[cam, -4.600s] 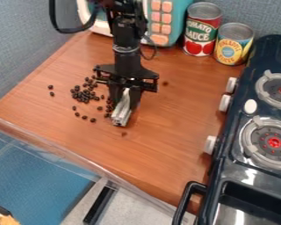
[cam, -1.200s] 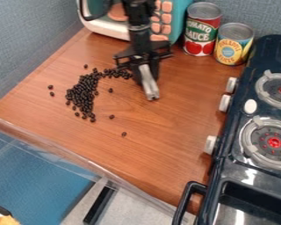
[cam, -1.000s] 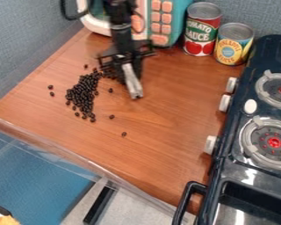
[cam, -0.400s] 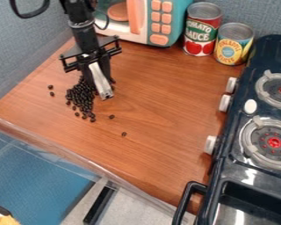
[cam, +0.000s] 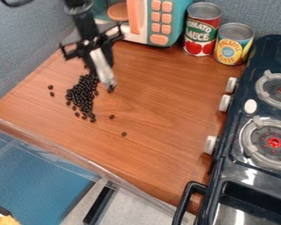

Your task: Sweep into pile

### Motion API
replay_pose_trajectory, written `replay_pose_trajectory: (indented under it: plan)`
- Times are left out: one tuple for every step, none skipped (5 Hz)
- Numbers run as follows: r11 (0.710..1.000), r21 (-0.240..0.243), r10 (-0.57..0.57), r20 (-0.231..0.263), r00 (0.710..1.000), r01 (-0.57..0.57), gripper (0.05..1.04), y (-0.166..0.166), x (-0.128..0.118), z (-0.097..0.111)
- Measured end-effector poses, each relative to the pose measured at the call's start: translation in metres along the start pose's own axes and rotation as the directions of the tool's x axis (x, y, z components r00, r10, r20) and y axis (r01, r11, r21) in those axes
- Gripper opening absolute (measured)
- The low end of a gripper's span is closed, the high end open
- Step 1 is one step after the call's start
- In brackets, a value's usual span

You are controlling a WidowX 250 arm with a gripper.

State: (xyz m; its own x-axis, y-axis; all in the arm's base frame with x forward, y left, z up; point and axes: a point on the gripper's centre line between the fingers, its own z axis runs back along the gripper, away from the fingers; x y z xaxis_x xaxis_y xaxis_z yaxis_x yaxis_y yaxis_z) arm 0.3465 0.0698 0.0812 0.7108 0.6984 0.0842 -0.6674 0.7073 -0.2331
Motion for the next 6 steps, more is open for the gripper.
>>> replay_pose_trajectory:
  plan:
    - [0.976, -0.035, -0.215, -0.020, 0.977, 0.214, 0.380, -0.044, -0.042, 0.004]
    - [0.908, 0.024, -0.417, -0.054, 0.907, 0.419, 0.380, -0.061, -0.088, -0.017]
    - [0.825, 0.060, -0.561, -0.040, 0.827, 0.562, 0.380, -0.083, -0.134, -0.030]
    - [0.782, 0.109, -0.614, -0.032, 0.789, 0.614, 0.380, -0.077, -0.136, -0.034]
    - [0.747, 0.151, -0.650, -0.042, 0.759, 0.648, 0.380, -0.063, -0.125, -0.036]
    - [0.757, 0.177, -0.629, -0.063, 0.775, 0.629, 0.380, -0.042, -0.109, -0.037]
